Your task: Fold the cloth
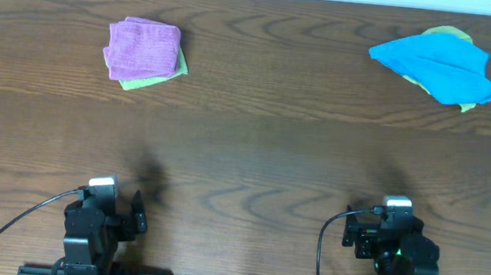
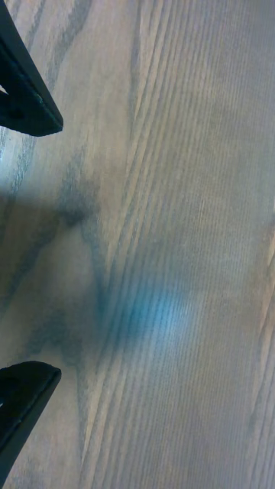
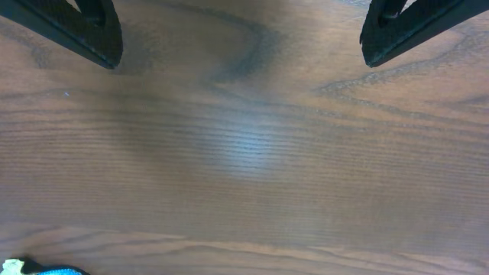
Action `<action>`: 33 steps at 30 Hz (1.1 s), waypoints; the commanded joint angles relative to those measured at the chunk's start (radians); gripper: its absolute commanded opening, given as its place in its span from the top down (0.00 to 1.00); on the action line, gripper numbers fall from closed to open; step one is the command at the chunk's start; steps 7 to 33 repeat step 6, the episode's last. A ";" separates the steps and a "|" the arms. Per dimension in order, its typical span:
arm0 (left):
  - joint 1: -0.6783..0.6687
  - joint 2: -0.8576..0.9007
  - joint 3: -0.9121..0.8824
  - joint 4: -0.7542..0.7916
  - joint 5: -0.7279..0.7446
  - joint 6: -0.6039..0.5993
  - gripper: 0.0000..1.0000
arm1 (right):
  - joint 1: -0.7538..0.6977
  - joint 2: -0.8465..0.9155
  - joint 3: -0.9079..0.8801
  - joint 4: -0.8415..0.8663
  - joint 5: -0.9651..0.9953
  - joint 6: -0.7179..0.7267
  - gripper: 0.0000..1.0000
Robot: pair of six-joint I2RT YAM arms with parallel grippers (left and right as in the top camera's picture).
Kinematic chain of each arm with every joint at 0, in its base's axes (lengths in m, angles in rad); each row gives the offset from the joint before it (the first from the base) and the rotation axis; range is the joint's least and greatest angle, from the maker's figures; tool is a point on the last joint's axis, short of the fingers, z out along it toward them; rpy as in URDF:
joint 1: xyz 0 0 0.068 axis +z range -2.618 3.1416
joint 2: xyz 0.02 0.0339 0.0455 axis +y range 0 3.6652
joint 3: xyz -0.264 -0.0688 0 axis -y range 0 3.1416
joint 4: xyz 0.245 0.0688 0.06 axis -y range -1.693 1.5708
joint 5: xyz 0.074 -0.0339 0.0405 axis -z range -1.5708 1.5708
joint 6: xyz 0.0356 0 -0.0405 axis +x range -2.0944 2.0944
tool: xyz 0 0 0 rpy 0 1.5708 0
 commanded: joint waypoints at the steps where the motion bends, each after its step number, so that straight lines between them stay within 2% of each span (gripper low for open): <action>1: 0.000 -0.008 -0.005 -0.056 -0.021 0.026 0.05 | -0.010 -0.010 -0.014 0.000 -0.015 -0.012 0.01; 33: 0.000 -0.008 -0.005 -0.056 -0.021 0.025 0.05 | -0.010 -0.010 -0.014 0.000 -0.015 -0.012 0.01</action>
